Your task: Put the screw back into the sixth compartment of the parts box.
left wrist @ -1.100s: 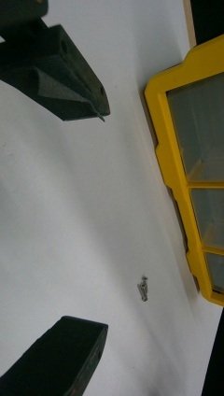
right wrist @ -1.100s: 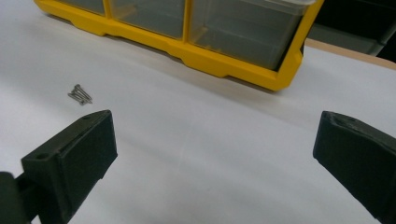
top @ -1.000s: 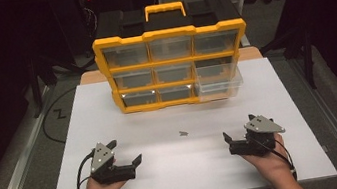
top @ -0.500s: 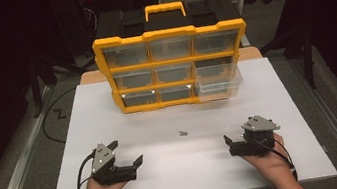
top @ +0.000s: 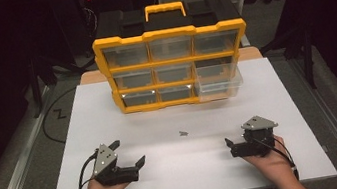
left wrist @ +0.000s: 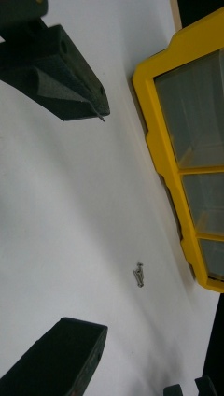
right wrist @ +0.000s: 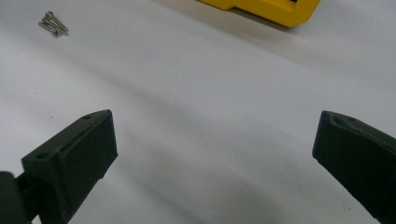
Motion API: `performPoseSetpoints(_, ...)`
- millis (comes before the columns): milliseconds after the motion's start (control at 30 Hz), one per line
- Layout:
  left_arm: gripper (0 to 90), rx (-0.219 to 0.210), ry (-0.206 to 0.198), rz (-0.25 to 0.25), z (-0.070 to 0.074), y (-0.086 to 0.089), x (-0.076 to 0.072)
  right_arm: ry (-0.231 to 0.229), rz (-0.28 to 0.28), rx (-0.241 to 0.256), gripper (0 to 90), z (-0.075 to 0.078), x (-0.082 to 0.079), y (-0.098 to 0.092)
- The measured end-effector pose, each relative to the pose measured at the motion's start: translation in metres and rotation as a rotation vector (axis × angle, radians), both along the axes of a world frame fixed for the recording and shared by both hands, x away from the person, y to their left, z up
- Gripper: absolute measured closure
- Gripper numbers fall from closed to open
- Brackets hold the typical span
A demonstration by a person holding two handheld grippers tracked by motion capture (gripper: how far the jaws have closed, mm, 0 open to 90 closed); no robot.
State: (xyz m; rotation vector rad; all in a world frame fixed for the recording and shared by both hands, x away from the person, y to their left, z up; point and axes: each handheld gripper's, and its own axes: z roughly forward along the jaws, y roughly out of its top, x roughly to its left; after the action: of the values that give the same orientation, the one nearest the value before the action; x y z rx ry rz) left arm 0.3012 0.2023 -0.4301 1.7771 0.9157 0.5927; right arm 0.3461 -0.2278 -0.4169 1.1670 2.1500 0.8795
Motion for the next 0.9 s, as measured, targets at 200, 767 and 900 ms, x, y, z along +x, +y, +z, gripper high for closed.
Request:
performPoseSetpoints(200,0.3,-0.011,0.01,0.011,0.0,0.001,0.001,0.034,0.005,-0.012,2.6,-0.002,0.001,-0.002)
performPoseSetpoints(767,0.3,-0.036,-0.025,0.027,0.002,0.005,-0.002,0.227,0.021,-0.041,6.4,0.011,0.013,0.001)
performPoseSetpoints(900,0.3,-0.04,-0.028,0.024,0.001,0.004,-0.002,0.264,0.024,-0.068,6.9,0.011,0.015,0.0)
